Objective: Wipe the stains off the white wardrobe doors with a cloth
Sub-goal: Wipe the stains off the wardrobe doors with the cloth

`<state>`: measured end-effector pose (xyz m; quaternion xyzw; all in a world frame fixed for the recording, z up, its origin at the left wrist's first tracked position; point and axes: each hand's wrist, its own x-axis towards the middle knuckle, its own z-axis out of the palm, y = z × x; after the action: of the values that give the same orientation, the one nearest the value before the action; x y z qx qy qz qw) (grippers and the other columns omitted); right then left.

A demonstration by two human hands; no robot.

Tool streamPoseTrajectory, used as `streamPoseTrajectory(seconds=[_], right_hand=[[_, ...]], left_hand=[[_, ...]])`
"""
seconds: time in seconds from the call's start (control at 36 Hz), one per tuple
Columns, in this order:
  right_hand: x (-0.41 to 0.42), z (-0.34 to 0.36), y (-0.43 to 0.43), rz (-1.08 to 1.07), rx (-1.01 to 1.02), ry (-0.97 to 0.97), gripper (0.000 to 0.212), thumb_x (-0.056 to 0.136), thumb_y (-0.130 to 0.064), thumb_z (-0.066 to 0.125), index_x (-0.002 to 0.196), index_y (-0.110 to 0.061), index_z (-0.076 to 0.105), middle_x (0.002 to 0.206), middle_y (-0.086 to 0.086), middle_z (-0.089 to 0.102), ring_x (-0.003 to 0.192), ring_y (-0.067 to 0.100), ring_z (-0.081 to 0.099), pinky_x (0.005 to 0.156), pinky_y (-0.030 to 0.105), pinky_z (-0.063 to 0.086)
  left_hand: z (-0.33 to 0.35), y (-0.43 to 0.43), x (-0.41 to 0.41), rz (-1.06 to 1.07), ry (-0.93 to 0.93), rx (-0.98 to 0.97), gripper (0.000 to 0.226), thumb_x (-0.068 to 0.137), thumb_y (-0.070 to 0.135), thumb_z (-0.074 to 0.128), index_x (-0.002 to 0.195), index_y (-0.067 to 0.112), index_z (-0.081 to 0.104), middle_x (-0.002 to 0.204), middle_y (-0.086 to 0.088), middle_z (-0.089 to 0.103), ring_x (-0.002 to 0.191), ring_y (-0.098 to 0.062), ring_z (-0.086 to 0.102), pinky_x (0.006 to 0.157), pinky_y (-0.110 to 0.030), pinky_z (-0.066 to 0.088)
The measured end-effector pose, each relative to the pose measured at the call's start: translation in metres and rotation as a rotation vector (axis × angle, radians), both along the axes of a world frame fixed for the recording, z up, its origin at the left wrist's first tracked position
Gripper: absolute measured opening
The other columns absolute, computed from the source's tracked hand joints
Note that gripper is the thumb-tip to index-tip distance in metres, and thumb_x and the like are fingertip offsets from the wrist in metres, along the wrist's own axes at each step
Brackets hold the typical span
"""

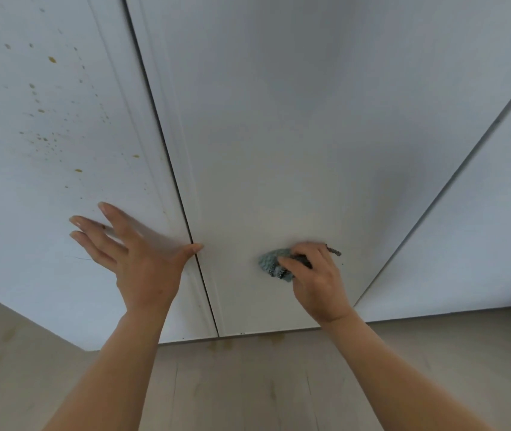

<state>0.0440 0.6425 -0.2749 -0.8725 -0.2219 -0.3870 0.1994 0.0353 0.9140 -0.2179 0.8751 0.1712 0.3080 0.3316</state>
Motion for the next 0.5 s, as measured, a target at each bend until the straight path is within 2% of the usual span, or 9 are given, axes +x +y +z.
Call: streamPoseTrajectory(seconds=[0.11, 0.19, 0.25, 0.31, 0.33, 0.42, 0.5], right_hand=[[-0.001, 0.063, -0.015, -0.028, 0.239, -0.273, 0.028, 0.086, 0.015, 0.056, 0.1, -0.001, 0.074, 0.102, 0.016, 0.056, 0.089, 0.032, 0.055, 0.079, 0.036, 0.048], [0.006, 0.087, -0.034, -0.151, 0.29, -0.38, 0.033, 0.08, 0.024, 0.054, 0.097, 0.003, 0.073, 0.1, 0.02, 0.057, 0.091, 0.033, 0.052, 0.085, 0.032, 0.043], [0.012, 0.073, -0.049, -0.261, 0.274, -0.347, 0.036, 0.075, 0.026, 0.053, 0.093, 0.003, 0.074, 0.103, 0.015, 0.053, 0.091, 0.033, 0.05, 0.091, 0.023, 0.036], [0.013, 0.039, -0.06, -0.316, 0.214, -0.262, 0.038, 0.071, 0.027, 0.053, 0.09, 0.003, 0.074, 0.104, 0.012, 0.051, 0.091, 0.033, 0.049, 0.095, 0.021, 0.033], [0.012, 0.019, -0.063, -0.313, 0.171, -0.207, 0.037, 0.069, 0.027, 0.053, 0.089, 0.002, 0.073, 0.103, 0.013, 0.053, 0.091, 0.033, 0.049, 0.094, 0.024, 0.037], [0.005, -0.025, -0.067, -0.209, 0.033, -0.008, 0.033, 0.074, 0.02, 0.052, 0.089, -0.001, 0.073, 0.095, 0.018, 0.061, 0.088, 0.034, 0.051, 0.073, 0.044, 0.05], [0.002, -0.028, -0.072, -0.145, 0.026, 0.064, 0.032, 0.08, 0.009, 0.047, 0.088, -0.001, 0.076, 0.092, 0.016, 0.062, 0.086, 0.031, 0.052, 0.07, 0.043, 0.05]], left_hand=[[-0.002, -0.001, 0.002, 0.009, -0.007, 0.002, 0.166, 0.044, 0.067, 0.091, 0.162, 0.003, -0.006, 0.164, -0.036, -0.015, 0.153, -0.053, -0.013, 0.121, -0.058, 0.013], [-0.005, 0.0, 0.002, -0.006, -0.024, -0.001, 0.164, 0.046, 0.072, 0.088, 0.162, 0.008, -0.009, 0.164, -0.035, -0.016, 0.153, -0.053, -0.014, 0.12, -0.068, 0.017], [-0.008, 0.002, 0.003, -0.003, -0.028, 0.022, 0.163, 0.047, 0.074, 0.087, 0.162, 0.008, -0.008, 0.164, -0.037, -0.014, 0.152, -0.055, -0.013, 0.12, -0.071, 0.017], [-0.01, 0.003, 0.004, 0.008, -0.02, 0.03, 0.163, 0.047, 0.072, 0.088, 0.162, 0.006, -0.007, 0.163, -0.038, -0.013, 0.152, -0.056, -0.011, 0.121, -0.072, 0.014], [-0.01, 0.003, 0.005, 0.012, -0.015, 0.027, 0.163, 0.046, 0.072, 0.088, 0.162, 0.007, -0.007, 0.163, -0.037, -0.013, 0.152, -0.056, -0.011, 0.12, -0.072, 0.013], [-0.009, 0.003, 0.005, 0.007, -0.017, 0.017, 0.161, 0.047, 0.075, 0.083, 0.162, 0.013, -0.01, 0.165, -0.034, -0.015, 0.153, -0.054, -0.013, 0.119, -0.074, 0.016], [-0.008, 0.002, 0.003, -0.015, -0.014, -0.005, 0.16, 0.047, 0.075, 0.082, 0.162, 0.018, -0.013, 0.165, -0.03, -0.019, 0.153, -0.051, -0.016, 0.117, -0.076, 0.02]])
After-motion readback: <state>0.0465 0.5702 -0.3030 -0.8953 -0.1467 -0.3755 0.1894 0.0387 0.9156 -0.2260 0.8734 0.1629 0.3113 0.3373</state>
